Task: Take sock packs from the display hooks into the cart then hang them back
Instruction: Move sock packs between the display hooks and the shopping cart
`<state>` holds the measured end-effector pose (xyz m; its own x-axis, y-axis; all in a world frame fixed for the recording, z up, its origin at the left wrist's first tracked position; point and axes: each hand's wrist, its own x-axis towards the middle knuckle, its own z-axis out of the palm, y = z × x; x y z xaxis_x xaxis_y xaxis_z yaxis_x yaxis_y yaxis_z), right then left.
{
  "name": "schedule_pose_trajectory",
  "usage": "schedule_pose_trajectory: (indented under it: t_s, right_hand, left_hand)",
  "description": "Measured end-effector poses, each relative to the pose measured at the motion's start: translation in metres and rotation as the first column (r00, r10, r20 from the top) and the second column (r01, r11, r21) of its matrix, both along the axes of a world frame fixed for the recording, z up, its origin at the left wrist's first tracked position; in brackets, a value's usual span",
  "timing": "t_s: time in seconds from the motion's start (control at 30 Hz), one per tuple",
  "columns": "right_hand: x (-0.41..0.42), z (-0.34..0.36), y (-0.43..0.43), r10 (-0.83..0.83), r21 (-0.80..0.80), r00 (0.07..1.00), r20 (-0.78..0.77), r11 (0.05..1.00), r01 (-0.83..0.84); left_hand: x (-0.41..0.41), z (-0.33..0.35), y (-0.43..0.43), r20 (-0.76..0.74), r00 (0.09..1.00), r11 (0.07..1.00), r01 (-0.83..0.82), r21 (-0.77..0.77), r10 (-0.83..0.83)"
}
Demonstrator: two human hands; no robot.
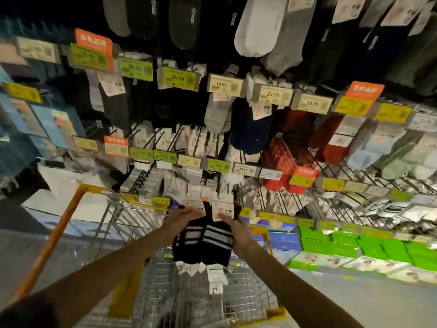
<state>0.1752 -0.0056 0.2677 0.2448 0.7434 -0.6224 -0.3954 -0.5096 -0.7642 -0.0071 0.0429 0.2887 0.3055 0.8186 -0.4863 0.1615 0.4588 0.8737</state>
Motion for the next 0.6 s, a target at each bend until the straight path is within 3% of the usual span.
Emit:
schedule_pose_trajectory:
  t_s: [0.13,0.37,0.6]
  right_hand:
    - [-0.016,-0.003,0.024,-0.016,-0.058,0.999,0.034,0.998,0.018]
    - [-0.025,-0.015,0.071,-0.025,-0.018,0.996,0.08,0.999,0.026]
    - [-0.019,-0.039,0.094,-0.104,0.051,0.993,-0.046,0.993,0.107]
  left_hand:
    - [-0.003,-0.013,0.023,0.002,0.999,0.999,0.047,0.023,-0.047]
    - [-0.011,-0.031,0.063,-0.002,0.985,0.985,0.173,0.011,-0.173]
    - [-0.004,-0.049,0.105,-0.116,0.956,0.959,0.277,0.054,-0.269]
